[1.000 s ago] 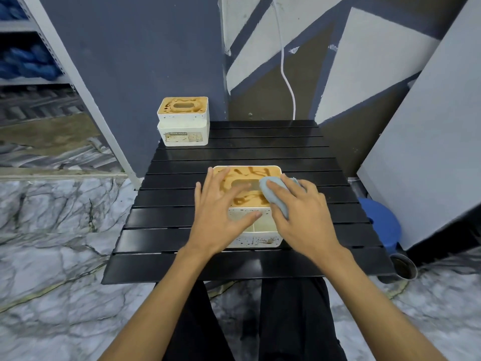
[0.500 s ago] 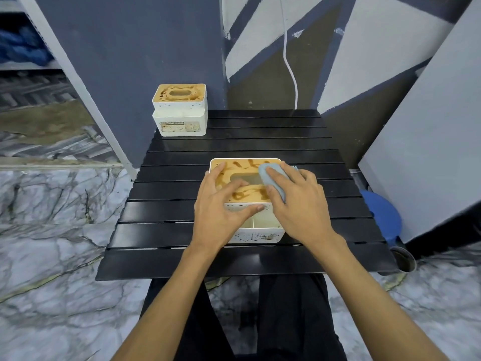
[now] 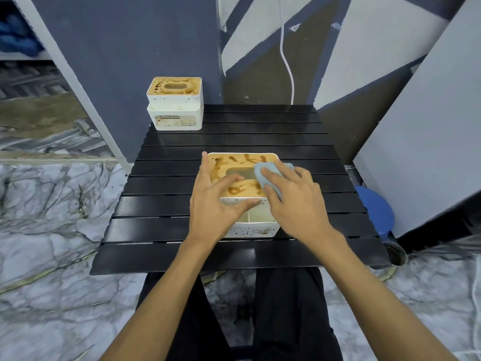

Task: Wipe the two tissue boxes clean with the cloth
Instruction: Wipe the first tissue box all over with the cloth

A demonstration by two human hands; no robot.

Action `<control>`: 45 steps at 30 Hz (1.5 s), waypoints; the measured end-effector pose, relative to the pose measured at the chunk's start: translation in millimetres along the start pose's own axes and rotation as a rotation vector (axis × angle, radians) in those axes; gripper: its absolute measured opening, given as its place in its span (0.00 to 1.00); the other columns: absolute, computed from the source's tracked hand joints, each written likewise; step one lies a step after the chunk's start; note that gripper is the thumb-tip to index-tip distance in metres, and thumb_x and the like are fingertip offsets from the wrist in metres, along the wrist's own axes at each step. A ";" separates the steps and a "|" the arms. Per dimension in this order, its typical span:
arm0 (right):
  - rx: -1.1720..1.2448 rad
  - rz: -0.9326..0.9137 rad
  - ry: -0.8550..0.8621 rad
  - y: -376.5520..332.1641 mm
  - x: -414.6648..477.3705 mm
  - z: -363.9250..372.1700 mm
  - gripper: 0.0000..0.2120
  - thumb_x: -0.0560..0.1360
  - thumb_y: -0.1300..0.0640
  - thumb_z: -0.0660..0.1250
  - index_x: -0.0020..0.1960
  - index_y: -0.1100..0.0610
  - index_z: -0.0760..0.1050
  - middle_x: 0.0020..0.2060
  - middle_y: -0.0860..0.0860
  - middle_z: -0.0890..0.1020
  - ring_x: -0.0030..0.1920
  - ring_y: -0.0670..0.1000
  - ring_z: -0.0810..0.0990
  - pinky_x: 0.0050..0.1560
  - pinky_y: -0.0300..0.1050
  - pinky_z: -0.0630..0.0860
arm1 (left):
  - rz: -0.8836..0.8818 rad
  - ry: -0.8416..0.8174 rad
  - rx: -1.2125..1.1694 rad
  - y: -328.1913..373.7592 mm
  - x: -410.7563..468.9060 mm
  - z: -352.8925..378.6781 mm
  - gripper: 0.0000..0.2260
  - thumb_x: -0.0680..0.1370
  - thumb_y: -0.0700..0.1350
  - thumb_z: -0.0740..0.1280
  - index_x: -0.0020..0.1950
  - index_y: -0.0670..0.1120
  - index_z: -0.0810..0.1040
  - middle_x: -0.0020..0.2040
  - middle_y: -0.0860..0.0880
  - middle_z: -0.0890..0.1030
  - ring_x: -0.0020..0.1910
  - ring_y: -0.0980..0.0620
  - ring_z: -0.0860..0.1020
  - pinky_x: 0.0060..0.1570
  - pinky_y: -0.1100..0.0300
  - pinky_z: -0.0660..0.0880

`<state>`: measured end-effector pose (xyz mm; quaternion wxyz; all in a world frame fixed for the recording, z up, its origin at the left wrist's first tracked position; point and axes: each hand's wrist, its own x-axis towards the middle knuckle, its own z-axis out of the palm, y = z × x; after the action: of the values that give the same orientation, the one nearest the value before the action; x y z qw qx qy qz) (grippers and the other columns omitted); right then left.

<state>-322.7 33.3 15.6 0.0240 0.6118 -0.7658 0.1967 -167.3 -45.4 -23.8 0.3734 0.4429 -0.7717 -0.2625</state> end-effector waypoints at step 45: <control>-0.012 0.081 -0.044 -5.9 1.6 5.5 0.22 0.81 0.49 0.55 0.75 0.47 0.63 0.78 0.53 0.59 0.70 0.61 0.63 0.58 0.61 0.70 | -0.118 0.003 0.196 13.2 11.0 -3.2 0.15 0.77 0.62 0.66 0.61 0.59 0.80 0.77 0.50 0.61 0.67 0.49 0.73 0.59 0.53 0.70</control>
<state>-316.4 29.0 12.6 0.0028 0.5842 -0.7916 0.1793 -174.8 -49.1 -8.4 0.3135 0.5223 -0.7656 -0.2068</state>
